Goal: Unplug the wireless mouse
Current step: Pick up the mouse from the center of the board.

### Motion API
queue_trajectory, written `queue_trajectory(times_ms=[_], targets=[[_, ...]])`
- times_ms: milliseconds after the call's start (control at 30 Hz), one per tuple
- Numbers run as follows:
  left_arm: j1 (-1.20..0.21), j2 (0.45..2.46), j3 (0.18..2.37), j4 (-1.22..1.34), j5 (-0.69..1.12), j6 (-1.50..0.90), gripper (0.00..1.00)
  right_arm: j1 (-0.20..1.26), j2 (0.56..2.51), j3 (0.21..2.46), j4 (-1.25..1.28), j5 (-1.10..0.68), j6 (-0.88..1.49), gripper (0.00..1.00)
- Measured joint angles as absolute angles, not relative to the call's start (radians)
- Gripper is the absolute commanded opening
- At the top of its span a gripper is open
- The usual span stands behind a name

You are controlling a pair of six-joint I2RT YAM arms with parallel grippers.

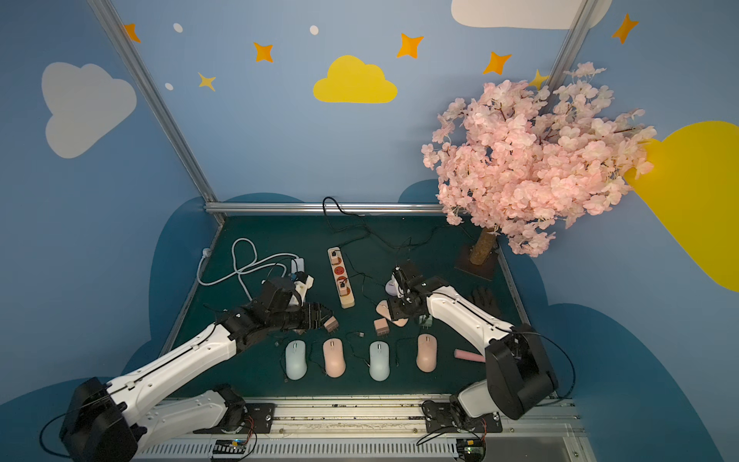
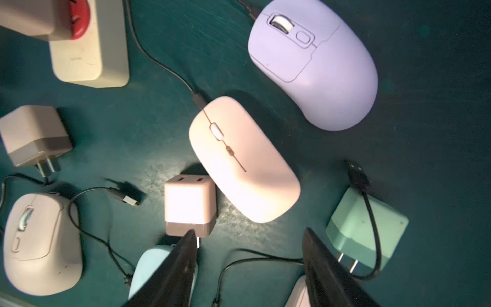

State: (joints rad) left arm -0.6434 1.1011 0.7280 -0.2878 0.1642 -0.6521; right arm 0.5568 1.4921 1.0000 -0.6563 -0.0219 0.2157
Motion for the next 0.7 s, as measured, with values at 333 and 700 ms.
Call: queue_trajectory(times_ms=[333, 700], targets=[[-0.624, 1.065, 0.648, -0.165, 0.231, -0.706, 0.69, 0.543, 1.698, 1.113, -0.721, -0.049, 0.028, 0.75], [-0.508, 1.028, 0.593, -0.089, 0.353, -0.764, 0.66, 0.541, 1.740, 1.122, -0.716, -0.044, -0.113, 0.78]])
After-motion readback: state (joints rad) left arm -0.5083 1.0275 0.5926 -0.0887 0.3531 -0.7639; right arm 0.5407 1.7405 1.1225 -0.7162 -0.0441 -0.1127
